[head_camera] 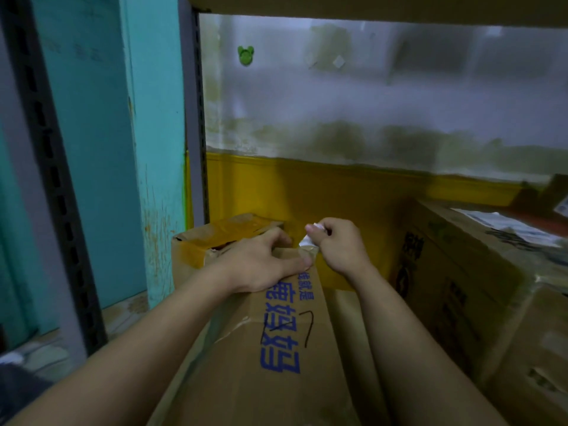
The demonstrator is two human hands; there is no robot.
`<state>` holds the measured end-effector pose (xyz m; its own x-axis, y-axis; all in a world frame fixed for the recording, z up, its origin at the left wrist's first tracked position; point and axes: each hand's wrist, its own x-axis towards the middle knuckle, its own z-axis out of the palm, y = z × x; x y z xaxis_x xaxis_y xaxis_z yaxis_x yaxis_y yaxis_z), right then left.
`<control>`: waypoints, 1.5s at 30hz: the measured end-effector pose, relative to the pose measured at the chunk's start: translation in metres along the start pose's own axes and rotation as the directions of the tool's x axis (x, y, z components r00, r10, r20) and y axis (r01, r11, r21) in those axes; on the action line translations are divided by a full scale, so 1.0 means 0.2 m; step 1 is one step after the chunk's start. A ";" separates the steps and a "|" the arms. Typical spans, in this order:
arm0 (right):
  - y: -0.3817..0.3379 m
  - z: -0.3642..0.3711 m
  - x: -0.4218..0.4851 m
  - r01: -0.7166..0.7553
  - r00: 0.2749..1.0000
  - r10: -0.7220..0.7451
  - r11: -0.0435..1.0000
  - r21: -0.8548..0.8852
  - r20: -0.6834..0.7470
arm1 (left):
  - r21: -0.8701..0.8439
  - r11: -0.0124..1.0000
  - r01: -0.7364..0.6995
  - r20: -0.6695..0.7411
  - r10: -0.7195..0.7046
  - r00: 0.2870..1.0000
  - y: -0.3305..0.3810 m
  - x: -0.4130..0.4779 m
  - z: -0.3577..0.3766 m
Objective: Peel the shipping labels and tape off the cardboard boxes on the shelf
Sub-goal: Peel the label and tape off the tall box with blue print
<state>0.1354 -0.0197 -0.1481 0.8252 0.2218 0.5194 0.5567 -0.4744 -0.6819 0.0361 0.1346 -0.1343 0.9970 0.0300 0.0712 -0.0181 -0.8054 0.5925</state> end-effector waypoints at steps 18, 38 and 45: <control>0.01 -0.04 -0.32 -0.407 0.909 0.417 0.872 0.273 0.025 | -0.344 0.921 0.181 0.113 -0.151 0.982 0.06 0.06 -0.04; 0.01 -0.01 -0.19 -0.373 0.922 0.351 0.698 0.611 0.162 | -0.418 0.908 0.035 -0.234 -0.144 0.962 0.07 0.26 0.09; 0.03 0.02 -0.14 -0.439 0.896 0.329 0.552 0.709 0.298 | -0.524 0.851 0.024 -0.219 -0.162 0.962 0.05 0.20 0.11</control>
<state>0.1158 -0.0242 -0.1684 0.9511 0.2964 0.0874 0.0129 0.2444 -0.9696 0.0769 0.1148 -0.1433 0.9458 0.2889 0.1483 -0.0308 -0.3748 0.9266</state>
